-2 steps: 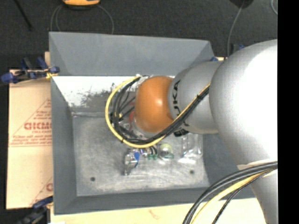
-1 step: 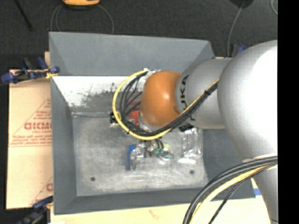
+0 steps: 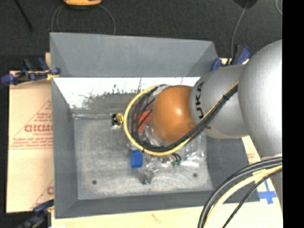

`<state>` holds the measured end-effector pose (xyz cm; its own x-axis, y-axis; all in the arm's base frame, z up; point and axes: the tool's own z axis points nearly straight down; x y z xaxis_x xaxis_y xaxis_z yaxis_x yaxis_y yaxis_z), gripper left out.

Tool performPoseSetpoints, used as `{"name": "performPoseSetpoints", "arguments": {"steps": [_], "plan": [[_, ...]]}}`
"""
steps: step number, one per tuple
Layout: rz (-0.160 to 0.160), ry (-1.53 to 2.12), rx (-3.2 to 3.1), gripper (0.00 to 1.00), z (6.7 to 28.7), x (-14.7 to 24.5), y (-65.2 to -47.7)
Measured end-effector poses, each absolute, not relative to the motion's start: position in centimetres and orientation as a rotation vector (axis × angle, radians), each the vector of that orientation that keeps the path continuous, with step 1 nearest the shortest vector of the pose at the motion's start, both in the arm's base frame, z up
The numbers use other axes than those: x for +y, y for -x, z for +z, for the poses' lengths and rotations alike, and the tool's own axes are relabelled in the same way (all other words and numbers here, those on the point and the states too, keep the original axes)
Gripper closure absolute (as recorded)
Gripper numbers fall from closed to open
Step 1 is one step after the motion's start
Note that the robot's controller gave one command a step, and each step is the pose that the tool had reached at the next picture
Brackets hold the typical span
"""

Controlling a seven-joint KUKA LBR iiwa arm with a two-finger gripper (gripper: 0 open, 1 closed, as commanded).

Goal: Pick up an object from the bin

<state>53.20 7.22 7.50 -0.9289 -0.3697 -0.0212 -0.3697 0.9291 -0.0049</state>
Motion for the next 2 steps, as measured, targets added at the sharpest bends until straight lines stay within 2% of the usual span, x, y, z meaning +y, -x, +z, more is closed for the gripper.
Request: {"name": "performPoseSetpoints", "arguments": {"steps": [1,2], "plan": [[0.0,0.585,3.062,1.0,7.7,7.3,-53.3],[-0.004,0.755,3.037,1.0,24.2,8.8,-53.8]]}}
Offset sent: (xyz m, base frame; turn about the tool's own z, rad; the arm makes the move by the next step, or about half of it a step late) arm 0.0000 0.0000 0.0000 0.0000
